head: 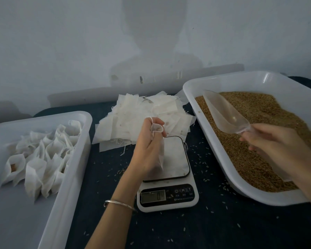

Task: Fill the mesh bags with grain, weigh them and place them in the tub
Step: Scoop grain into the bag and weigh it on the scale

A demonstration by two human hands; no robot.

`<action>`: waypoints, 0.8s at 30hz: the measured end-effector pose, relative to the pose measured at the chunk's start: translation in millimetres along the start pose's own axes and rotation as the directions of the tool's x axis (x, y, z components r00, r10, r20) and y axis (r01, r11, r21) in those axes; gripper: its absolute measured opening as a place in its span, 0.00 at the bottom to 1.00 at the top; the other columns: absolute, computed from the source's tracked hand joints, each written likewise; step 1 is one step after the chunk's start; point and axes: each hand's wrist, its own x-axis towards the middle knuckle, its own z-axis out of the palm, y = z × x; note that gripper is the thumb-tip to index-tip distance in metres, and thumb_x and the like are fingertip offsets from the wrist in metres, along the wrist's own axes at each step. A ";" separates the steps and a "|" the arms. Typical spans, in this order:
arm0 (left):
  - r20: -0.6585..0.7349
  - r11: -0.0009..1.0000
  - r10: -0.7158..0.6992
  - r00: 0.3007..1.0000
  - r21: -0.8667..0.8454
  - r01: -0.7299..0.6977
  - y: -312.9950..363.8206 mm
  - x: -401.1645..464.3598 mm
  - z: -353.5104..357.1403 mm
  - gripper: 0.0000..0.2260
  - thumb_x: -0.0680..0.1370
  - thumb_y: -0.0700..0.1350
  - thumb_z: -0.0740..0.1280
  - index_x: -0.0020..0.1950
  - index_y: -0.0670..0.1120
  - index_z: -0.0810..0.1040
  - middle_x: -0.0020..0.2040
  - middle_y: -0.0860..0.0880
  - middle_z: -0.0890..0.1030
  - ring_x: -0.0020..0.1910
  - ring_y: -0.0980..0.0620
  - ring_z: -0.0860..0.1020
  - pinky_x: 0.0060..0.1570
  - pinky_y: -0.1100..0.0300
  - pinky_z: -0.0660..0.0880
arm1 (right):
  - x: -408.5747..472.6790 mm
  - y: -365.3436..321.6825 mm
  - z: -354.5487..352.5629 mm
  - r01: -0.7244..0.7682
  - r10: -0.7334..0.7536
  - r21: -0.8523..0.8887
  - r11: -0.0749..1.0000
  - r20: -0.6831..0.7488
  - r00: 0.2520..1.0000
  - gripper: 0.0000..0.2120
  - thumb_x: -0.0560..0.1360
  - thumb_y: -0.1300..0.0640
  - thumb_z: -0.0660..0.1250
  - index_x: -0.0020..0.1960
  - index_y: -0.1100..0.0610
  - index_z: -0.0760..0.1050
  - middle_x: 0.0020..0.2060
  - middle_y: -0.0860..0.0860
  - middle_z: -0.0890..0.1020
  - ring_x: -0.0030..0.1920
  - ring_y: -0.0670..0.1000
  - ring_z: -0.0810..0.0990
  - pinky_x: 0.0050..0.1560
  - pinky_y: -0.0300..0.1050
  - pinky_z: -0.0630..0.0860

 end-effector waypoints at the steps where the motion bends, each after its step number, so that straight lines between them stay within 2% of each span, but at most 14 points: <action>1: 0.014 1.000 -0.014 1.000 0.010 0.013 -3.0 -1.2 1.0 0.04 0.77 0.41 0.56 0.48 0.47 0.70 0.47 0.55 0.75 0.47 0.61 0.74 0.45 0.66 0.71 | 0.3 0.2 0.2 -0.004 0.004 -0.014 1.000 0.003 1.000 0.04 0.73 0.47 0.66 0.43 0.41 0.79 0.38 0.41 0.83 0.42 0.47 0.81 0.48 0.48 0.74; 3: 0.031 1.000 -0.027 0.999 -0.001 0.027 -6.4 -5.2 0.4 0.04 0.77 0.42 0.60 0.51 0.48 0.70 0.46 0.60 0.75 0.49 0.59 0.75 0.49 0.61 0.74 | -0.5 0.8 0.4 -0.008 0.008 -0.035 0.999 0.008 1.000 0.03 0.73 0.47 0.65 0.44 0.40 0.78 0.39 0.39 0.83 0.43 0.46 0.81 0.49 0.49 0.75; 4: 0.033 1.000 -0.022 0.999 0.003 0.022 -7.9 -7.1 -1.3 0.08 0.77 0.44 0.63 0.55 0.50 0.69 0.48 0.62 0.75 0.53 0.58 0.75 0.52 0.60 0.74 | -0.5 1.6 0.4 -0.009 0.010 -0.039 0.999 0.006 1.000 0.03 0.72 0.47 0.66 0.43 0.40 0.78 0.39 0.38 0.83 0.43 0.46 0.81 0.50 0.50 0.75; 7: -0.011 0.996 0.029 1.000 0.080 -0.028 -9.6 -10.9 -9.9 0.28 0.70 0.59 0.69 0.67 0.54 0.64 0.61 0.61 0.72 0.64 0.62 0.70 0.62 0.66 0.69 | -0.6 4.5 0.2 -0.006 0.006 -0.041 0.999 0.001 1.000 0.05 0.72 0.47 0.66 0.41 0.38 0.79 0.39 0.39 0.83 0.43 0.47 0.81 0.50 0.51 0.75; 8: -0.023 0.997 0.025 0.999 0.068 -0.023 -8.9 -11.7 -12.2 0.32 0.69 0.62 0.68 0.69 0.54 0.62 0.64 0.60 0.71 0.66 0.64 0.68 0.62 0.68 0.68 | -0.7 4.5 0.5 -0.001 0.001 -0.036 0.999 0.001 1.000 0.06 0.73 0.47 0.67 0.40 0.36 0.79 0.40 0.39 0.83 0.43 0.46 0.81 0.50 0.51 0.75; 11: -0.091 0.996 -0.043 0.995 -0.078 0.036 -8.8 -14.5 -19.4 0.35 0.70 0.67 0.59 0.74 0.54 0.59 0.70 0.61 0.66 0.69 0.68 0.63 0.59 0.75 0.64 | -1.1 4.6 0.8 0.011 -0.011 -0.023 1.000 0.001 1.000 0.11 0.73 0.47 0.67 0.41 0.28 0.77 0.40 0.38 0.83 0.42 0.46 0.81 0.50 0.50 0.75; 12: -0.125 0.991 -0.061 0.990 -0.126 0.045 -10.4 -16.0 -21.9 0.36 0.70 0.68 0.56 0.75 0.55 0.57 0.71 0.61 0.65 0.71 0.66 0.62 0.61 0.73 0.63 | -1.2 4.6 0.9 0.014 -0.014 -0.022 1.000 0.000 1.000 0.12 0.73 0.48 0.67 0.41 0.28 0.77 0.40 0.38 0.83 0.42 0.46 0.81 0.50 0.50 0.76; 14: -0.206 0.982 -0.062 0.977 -0.189 0.023 -13.3 -19.7 -26.2 0.40 0.69 0.72 0.57 0.76 0.55 0.54 0.73 0.59 0.64 0.73 0.60 0.61 0.69 0.64 0.59 | -1.6 3.4 0.8 0.020 -0.020 -0.029 0.999 0.004 1.000 0.11 0.73 0.48 0.68 0.41 0.29 0.78 0.40 0.38 0.83 0.41 0.45 0.81 0.49 0.50 0.76; 16: -0.307 0.968 -0.076 0.949 -0.249 -0.003 -14.7 -23.2 -30.4 0.44 0.67 0.73 0.58 0.76 0.51 0.56 0.74 0.54 0.64 0.74 0.56 0.62 0.73 0.57 0.57 | -2.3 3.3 0.5 0.027 -0.027 -0.036 0.999 0.006 1.000 0.12 0.73 0.49 0.68 0.41 0.29 0.78 0.40 0.38 0.83 0.41 0.44 0.81 0.47 0.48 0.75; 19: -0.530 0.949 -0.134 0.838 -0.312 -0.045 -10.8 -27.2 -35.6 0.32 0.72 0.64 0.54 0.70 0.47 0.67 0.67 0.51 0.73 0.68 0.57 0.70 0.69 0.55 0.64 | -3.6 2.6 0.8 0.030 -0.030 -0.048 0.998 0.007 1.000 0.09 0.73 0.46 0.66 0.42 0.30 0.78 0.40 0.36 0.83 0.39 0.42 0.81 0.43 0.46 0.74; 21: -0.679 0.956 -0.142 0.720 -0.281 -0.077 -9.6 -31.5 -38.6 0.18 0.76 0.56 0.53 0.56 0.48 0.74 0.57 0.48 0.78 0.60 0.56 0.76 0.65 0.56 0.70 | -3.1 4.2 0.9 0.025 -0.025 -0.055 0.998 -0.001 1.000 0.08 0.71 0.44 0.66 0.44 0.29 0.77 0.41 0.36 0.83 0.39 0.42 0.81 0.45 0.48 0.75; 22: -0.727 0.962 -0.136 0.673 -0.260 -0.086 -9.0 -33.9 -39.7 0.13 0.78 0.53 0.53 0.50 0.49 0.74 0.53 0.46 0.78 0.56 0.55 0.77 0.62 0.55 0.72 | -3.0 5.5 1.1 0.025 -0.025 -0.057 0.998 -0.007 1.000 0.08 0.71 0.43 0.65 0.45 0.29 0.77 0.41 0.36 0.83 0.39 0.41 0.81 0.45 0.48 0.75; 24: -0.765 0.967 -0.127 0.631 -0.238 -0.094 -8.3 -36.3 -40.9 0.10 0.80 0.50 0.53 0.44 0.51 0.72 0.50 0.43 0.76 0.51 0.54 0.76 0.55 0.57 0.75 | -2.8 8.1 1.4 0.018 -0.019 -0.057 0.998 -0.017 1.000 0.08 0.69 0.40 0.65 0.46 0.29 0.77 0.41 0.35 0.83 0.39 0.38 0.81 0.42 0.46 0.75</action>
